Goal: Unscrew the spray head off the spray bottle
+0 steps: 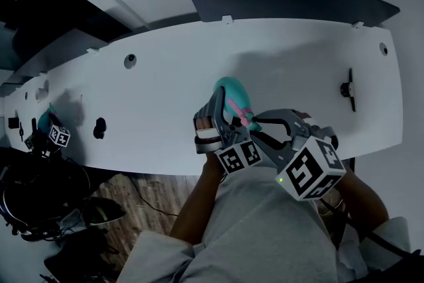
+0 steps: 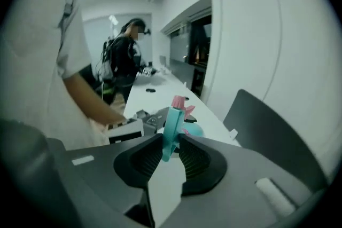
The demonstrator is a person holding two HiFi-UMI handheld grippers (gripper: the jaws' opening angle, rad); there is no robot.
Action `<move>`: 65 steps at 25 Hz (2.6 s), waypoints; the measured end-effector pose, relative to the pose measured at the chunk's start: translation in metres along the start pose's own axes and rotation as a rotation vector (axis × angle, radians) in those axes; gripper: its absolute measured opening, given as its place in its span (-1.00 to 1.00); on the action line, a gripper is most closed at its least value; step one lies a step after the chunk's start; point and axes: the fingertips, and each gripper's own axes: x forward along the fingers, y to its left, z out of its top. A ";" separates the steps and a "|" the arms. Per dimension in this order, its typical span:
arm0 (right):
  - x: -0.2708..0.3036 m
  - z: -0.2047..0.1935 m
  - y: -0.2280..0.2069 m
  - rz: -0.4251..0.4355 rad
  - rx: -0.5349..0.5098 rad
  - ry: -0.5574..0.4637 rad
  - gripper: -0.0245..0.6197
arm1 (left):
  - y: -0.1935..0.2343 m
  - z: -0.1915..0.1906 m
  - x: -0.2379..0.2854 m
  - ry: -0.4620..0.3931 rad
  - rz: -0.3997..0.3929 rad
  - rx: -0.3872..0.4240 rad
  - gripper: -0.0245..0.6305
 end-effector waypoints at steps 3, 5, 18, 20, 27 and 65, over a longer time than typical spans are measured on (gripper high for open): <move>-0.005 -0.014 -0.009 -0.104 -0.363 0.174 -0.70 | -0.005 -0.001 -0.001 0.013 -0.014 0.020 0.22; -0.006 -0.015 -0.016 -0.160 -0.513 0.229 -0.74 | -0.004 -0.001 0.001 0.019 -0.017 0.004 0.22; -0.039 0.008 -0.023 -0.016 0.523 -0.366 -0.47 | 0.021 -0.010 0.009 0.070 0.023 -0.132 0.22; -0.040 0.005 -0.028 0.124 1.068 -0.529 -0.48 | 0.024 -0.010 0.010 0.067 0.037 -0.117 0.22; -0.015 -0.006 -0.027 0.324 1.776 -0.662 -0.33 | 0.023 -0.002 0.006 0.039 0.061 -0.054 0.22; -0.007 -0.030 -0.033 0.189 0.628 -0.113 -0.67 | -0.005 -0.005 -0.001 0.004 0.007 0.218 0.22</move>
